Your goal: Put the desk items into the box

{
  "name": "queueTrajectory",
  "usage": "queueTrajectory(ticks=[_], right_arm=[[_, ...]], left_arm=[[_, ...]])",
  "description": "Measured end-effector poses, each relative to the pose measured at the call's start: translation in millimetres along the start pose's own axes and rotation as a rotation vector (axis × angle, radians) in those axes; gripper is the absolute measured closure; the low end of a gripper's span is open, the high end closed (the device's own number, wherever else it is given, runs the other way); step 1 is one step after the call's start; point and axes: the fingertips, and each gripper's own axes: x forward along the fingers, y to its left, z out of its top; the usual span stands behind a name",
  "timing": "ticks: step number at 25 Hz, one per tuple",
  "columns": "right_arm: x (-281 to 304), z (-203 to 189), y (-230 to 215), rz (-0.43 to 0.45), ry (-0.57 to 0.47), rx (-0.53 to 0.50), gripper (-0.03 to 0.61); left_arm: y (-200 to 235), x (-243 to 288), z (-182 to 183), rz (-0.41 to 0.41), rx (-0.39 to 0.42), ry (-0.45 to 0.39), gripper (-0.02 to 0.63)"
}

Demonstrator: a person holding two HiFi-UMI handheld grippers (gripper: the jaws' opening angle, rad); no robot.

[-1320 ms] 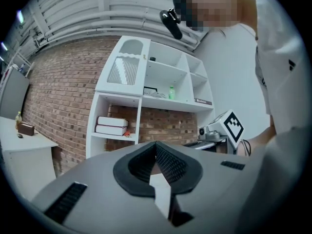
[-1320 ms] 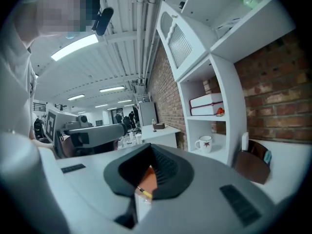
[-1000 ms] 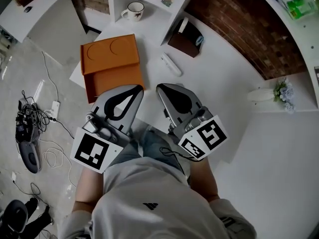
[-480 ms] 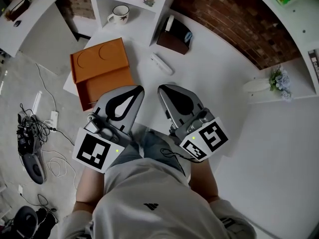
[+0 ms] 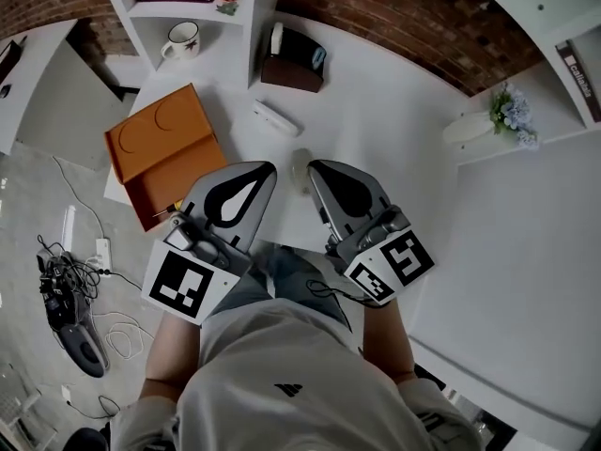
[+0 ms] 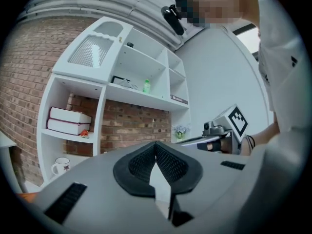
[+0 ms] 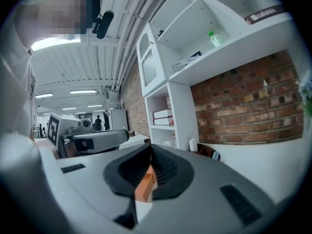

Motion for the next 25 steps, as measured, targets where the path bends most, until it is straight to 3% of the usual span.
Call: queueTrajectory(ticks=[11,19,25], right_arm=[[-29,-9,-25,-0.134,0.005,0.025,0.569],[-20,-44,-44,-0.189,0.099,0.074,0.561],[-6,-82,-59,-0.219,0.207,0.104,0.506]], left_arm=[[-27,28,-4,-0.138,-0.002,0.009,0.601],[-20,29,-9,-0.146,-0.014,0.025,0.601],[-5,30,-15,-0.139,-0.031,0.039,0.601]])
